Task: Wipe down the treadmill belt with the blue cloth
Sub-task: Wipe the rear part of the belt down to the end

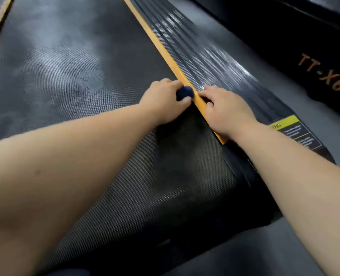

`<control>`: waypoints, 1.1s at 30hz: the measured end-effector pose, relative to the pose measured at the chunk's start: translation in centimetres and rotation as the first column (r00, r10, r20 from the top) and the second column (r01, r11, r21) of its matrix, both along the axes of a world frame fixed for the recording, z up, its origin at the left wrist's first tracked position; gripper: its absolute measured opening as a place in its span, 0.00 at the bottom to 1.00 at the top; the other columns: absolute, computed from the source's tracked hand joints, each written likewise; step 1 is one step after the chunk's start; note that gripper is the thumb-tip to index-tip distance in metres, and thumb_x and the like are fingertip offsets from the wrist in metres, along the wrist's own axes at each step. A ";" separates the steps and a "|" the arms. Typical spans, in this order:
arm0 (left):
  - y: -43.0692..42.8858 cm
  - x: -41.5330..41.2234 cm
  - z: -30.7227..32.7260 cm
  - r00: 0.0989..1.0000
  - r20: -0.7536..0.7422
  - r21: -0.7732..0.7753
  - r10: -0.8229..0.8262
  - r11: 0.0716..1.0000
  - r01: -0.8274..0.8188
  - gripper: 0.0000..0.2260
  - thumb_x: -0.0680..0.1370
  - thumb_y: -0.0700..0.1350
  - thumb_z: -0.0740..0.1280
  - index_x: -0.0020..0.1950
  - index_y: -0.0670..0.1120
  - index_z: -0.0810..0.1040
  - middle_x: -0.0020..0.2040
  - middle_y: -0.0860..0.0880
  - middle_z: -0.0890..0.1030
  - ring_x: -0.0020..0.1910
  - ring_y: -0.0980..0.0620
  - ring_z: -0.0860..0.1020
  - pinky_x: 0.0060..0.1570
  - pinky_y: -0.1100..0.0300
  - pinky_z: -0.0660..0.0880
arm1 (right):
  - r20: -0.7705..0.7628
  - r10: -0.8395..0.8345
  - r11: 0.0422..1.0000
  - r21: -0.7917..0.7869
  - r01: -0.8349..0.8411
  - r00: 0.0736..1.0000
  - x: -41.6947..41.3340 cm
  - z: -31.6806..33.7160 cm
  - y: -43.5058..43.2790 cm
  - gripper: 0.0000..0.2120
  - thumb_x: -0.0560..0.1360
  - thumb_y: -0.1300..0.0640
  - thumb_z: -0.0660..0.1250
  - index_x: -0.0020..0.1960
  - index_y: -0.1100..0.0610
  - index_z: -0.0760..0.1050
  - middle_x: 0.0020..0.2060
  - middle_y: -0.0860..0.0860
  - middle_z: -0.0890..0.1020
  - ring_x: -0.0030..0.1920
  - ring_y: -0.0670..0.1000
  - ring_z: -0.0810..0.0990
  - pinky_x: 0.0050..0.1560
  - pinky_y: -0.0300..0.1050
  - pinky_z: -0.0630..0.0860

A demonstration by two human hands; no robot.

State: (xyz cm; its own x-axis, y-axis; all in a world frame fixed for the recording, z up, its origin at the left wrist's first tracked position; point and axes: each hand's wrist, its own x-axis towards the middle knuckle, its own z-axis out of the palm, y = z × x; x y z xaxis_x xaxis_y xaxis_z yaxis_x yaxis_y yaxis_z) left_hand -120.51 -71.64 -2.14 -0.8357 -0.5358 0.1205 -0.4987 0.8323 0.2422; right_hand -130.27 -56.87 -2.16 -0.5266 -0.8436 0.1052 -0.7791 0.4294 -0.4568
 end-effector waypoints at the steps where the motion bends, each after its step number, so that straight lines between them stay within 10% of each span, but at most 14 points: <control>1: 0.4 0.3 -0.1 0.999 0.011 -0.006 -0.032 0.999 0.032 0.17 0.76 0.59 0.60 0.60 0.52 0.75 0.57 0.47 0.76 0.58 0.44 0.72 0.55 0.52 0.70 | 0.000 0.000 1.000 -0.007 0.000 1.000 0.0 0.0 0.0 0.22 0.77 0.61 0.54 0.70 0.53 0.69 0.71 0.51 0.68 0.72 0.51 0.63 0.71 0.49 0.62; 9: -0.7 -0.7 1.7 0.973 0.128 -0.051 -0.190 0.979 0.198 0.08 0.73 0.48 0.67 0.47 0.51 0.69 0.46 0.48 0.72 0.48 0.45 0.72 0.43 0.56 0.66 | -0.010 -0.027 0.997 -0.073 0.026 1.000 0.1 -0.1 -0.3 0.17 0.74 0.61 0.55 0.59 0.54 0.75 0.56 0.50 0.77 0.56 0.54 0.74 0.52 0.46 0.70; 14: -4.8 -0.6 1.5 0.984 -0.010 0.019 0.180 0.984 -0.180 0.10 0.72 0.46 0.67 0.52 0.49 0.72 0.49 0.47 0.77 0.48 0.45 0.73 0.43 0.56 0.67 | -0.037 -0.011 0.996 -0.084 0.008 0.999 -0.1 -0.5 -0.2 0.17 0.75 0.61 0.54 0.60 0.53 0.74 0.53 0.49 0.77 0.51 0.51 0.73 0.47 0.42 0.66; 21: 2.5 2.2 0.5 0.942 -0.006 0.010 -0.336 0.942 0.336 0.12 0.71 0.49 0.69 0.53 0.51 0.77 0.50 0.48 0.79 0.50 0.46 0.76 0.50 0.54 0.72 | -0.056 -0.045 0.996 -0.082 0.040 0.997 0.0 -0.5 -0.5 0.17 0.73 0.62 0.56 0.60 0.55 0.74 0.55 0.51 0.77 0.56 0.55 0.73 0.53 0.47 0.67; 27: -2.5 -1.4 0.6 0.976 -0.155 0.082 0.151 0.987 -0.140 0.12 0.74 0.47 0.65 0.57 0.52 0.79 0.52 0.49 0.80 0.55 0.48 0.76 0.49 0.58 0.70 | -0.055 -0.048 0.994 -0.098 0.043 0.997 0.1 -0.4 -0.3 0.17 0.75 0.60 0.55 0.62 0.53 0.73 0.56 0.48 0.77 0.54 0.51 0.73 0.48 0.41 0.62; 33: 0.5 3.3 1.0 0.924 0.017 0.007 -0.383 0.924 0.383 0.15 0.73 0.49 0.70 0.59 0.51 0.80 0.51 0.50 0.80 0.51 0.51 0.76 0.53 0.58 0.71 | -0.056 -0.044 0.995 -0.092 0.038 0.997 0.0 -0.6 -0.3 0.18 0.75 0.61 0.55 0.61 0.53 0.73 0.57 0.50 0.77 0.55 0.54 0.74 0.52 0.44 0.67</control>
